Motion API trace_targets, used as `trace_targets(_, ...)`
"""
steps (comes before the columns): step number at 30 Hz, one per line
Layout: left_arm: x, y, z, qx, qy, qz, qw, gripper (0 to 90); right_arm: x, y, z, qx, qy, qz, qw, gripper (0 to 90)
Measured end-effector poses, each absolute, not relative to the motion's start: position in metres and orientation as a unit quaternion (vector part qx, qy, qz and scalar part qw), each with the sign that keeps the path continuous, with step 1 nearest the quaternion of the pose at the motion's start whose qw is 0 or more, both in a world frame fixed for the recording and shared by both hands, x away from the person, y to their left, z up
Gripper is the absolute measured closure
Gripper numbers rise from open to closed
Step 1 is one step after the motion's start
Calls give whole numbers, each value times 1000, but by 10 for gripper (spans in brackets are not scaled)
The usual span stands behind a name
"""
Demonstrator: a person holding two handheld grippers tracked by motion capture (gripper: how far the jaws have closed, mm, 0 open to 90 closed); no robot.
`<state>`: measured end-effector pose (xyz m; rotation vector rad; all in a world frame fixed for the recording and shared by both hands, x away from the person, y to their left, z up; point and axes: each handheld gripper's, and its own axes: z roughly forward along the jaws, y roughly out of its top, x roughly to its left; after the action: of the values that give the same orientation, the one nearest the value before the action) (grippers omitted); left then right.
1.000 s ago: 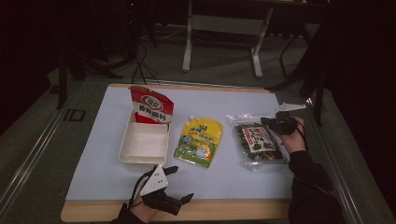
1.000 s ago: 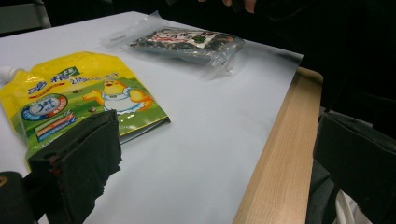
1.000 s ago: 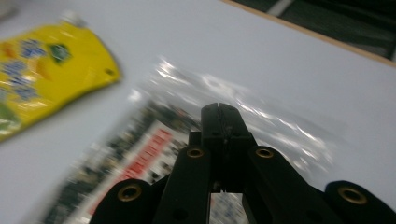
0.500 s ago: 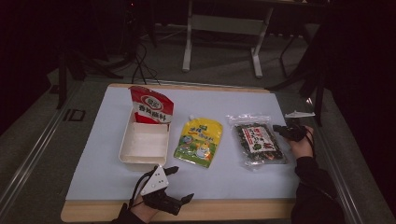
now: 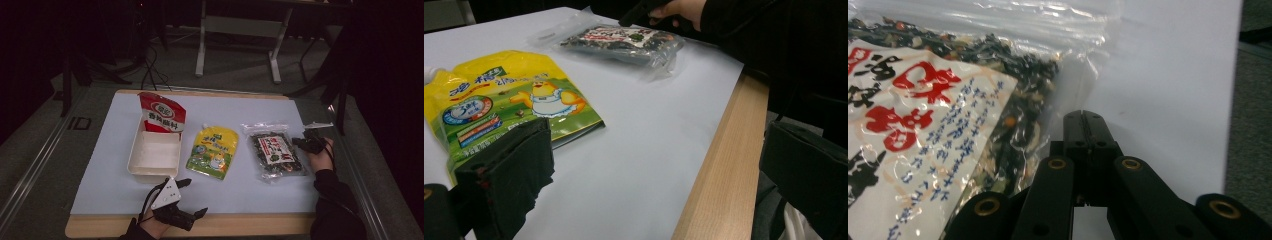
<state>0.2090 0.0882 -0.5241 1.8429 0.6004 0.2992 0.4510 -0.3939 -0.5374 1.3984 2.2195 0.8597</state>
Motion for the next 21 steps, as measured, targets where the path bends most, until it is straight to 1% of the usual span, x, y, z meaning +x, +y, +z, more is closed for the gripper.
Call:
trace_targets(10,209,88,-523,782,252,129,556,23,441,-382,-541,483,796,318,176,900)
trace_targets(13,209,88,-523,781,252,129,556,23,434,-375,-540,475,801,322,170,900)
trace_targets(21,208,87,-523,783,250,130,554,23,413,-372,-540,470,803,335,147,900)
